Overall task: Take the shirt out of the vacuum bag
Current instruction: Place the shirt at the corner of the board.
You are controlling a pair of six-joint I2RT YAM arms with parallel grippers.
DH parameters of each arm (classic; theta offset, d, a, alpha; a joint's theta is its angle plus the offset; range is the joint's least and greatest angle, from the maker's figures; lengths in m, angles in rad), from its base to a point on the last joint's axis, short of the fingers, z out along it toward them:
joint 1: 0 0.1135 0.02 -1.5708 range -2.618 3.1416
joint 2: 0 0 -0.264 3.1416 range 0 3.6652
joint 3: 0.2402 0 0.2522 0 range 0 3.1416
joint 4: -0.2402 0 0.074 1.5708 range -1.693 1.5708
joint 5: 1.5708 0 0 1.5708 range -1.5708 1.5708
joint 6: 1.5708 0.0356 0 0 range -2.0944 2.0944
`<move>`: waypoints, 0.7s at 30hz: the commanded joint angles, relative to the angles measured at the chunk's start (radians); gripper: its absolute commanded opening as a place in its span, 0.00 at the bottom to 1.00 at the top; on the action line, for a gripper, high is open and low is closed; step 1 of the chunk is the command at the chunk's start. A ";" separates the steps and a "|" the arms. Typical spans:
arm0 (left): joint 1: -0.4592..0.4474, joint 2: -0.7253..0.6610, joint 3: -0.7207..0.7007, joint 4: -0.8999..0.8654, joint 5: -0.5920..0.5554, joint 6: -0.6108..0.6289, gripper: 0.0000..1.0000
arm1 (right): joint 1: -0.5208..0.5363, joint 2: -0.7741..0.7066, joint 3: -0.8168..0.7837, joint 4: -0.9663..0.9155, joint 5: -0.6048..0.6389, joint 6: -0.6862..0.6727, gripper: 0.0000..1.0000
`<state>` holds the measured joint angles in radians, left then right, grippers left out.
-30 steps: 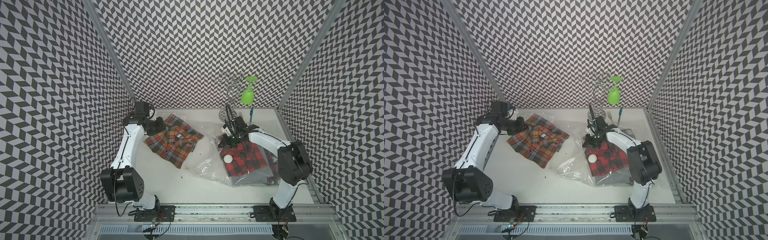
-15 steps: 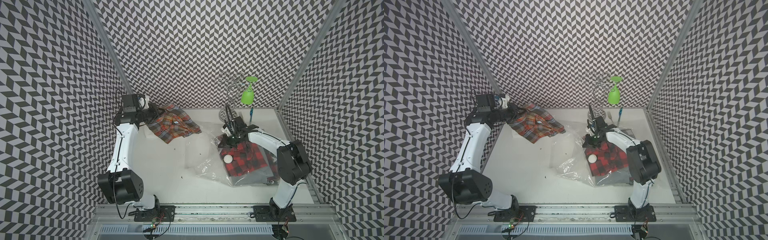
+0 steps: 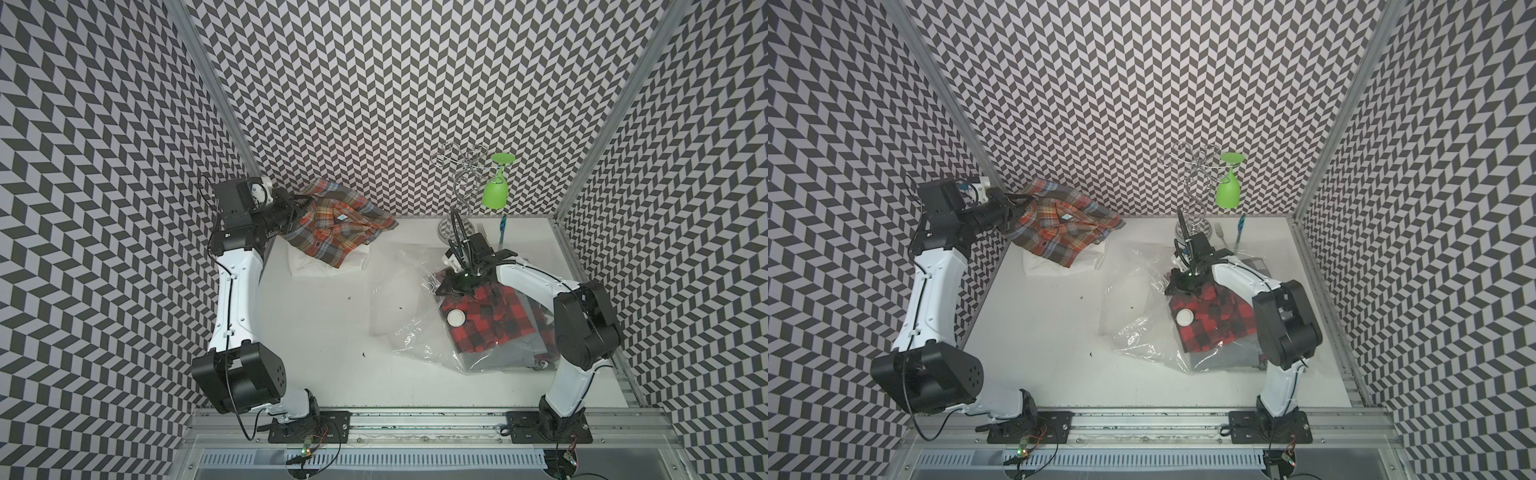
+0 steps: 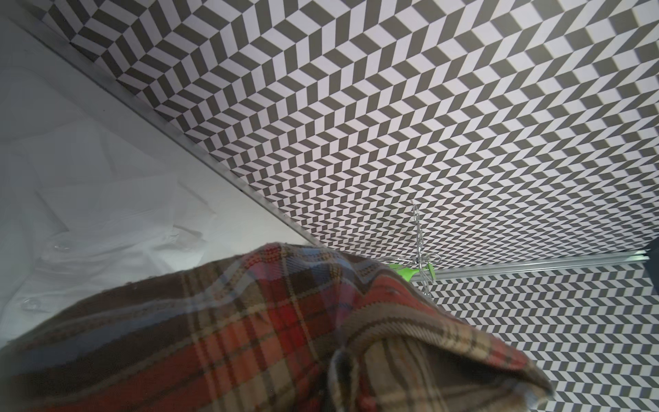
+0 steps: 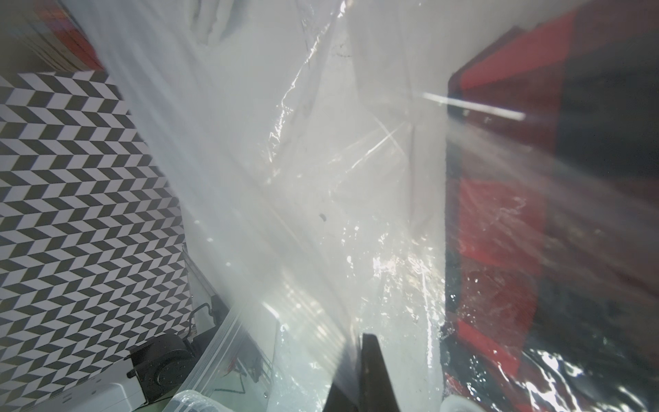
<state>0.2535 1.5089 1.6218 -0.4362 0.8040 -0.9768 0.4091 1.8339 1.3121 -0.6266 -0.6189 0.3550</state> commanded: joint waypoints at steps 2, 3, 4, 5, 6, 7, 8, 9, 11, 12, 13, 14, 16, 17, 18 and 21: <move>-0.010 -0.017 -0.016 0.164 0.050 -0.107 0.00 | -0.001 0.019 0.013 0.030 -0.007 -0.023 0.00; -0.016 -0.013 -0.016 0.166 0.047 -0.110 0.00 | -0.001 0.021 0.012 0.033 -0.008 -0.023 0.00; -0.022 -0.010 -0.019 0.173 0.046 -0.118 0.00 | -0.002 0.021 0.012 0.034 -0.008 -0.022 0.00; -0.027 -0.007 -0.020 0.181 0.043 -0.126 0.00 | -0.001 0.024 0.012 0.037 -0.009 -0.023 0.00; -0.033 -0.005 -0.023 0.190 0.042 -0.134 0.00 | -0.001 0.026 0.013 0.036 -0.011 -0.023 0.00; -0.036 -0.003 -0.027 0.196 0.041 -0.139 0.00 | -0.001 0.027 0.012 0.040 -0.012 -0.021 0.00; -0.038 -0.001 -0.032 0.201 0.041 -0.147 0.00 | -0.001 0.027 0.013 0.041 -0.012 -0.022 0.00; -0.039 0.000 -0.039 0.207 0.041 -0.154 0.00 | -0.001 0.028 0.012 0.041 -0.013 -0.022 0.00; -0.042 -0.005 -0.070 0.242 0.046 -0.187 0.00 | -0.002 0.027 0.010 0.042 -0.011 -0.022 0.00; -0.041 -0.011 -0.098 0.280 0.050 -0.221 0.00 | -0.001 0.027 0.008 0.044 -0.010 -0.023 0.00; -0.043 -0.017 -0.128 0.317 0.054 -0.248 0.00 | -0.001 0.028 0.006 0.046 -0.010 -0.023 0.00; -0.043 -0.023 -0.162 0.351 0.054 -0.279 0.00 | -0.001 0.028 0.003 0.049 -0.013 -0.022 0.00; -0.046 -0.032 -0.218 0.410 0.048 -0.326 0.00 | -0.001 0.029 -0.001 0.054 -0.013 -0.021 0.00; -0.051 -0.034 -0.246 0.435 0.046 -0.346 0.00 | -0.001 0.029 -0.002 0.056 -0.014 -0.021 0.00; -0.054 -0.036 -0.270 0.454 0.043 -0.361 0.00 | -0.001 0.028 -0.003 0.057 -0.013 -0.021 0.00; -0.062 -0.038 -0.295 0.463 0.020 -0.369 0.00 | -0.001 0.029 -0.004 0.061 -0.015 -0.021 0.00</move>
<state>0.2020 1.5097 1.3209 -0.1070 0.8284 -1.2968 0.4091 1.8500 1.3117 -0.6083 -0.6262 0.3550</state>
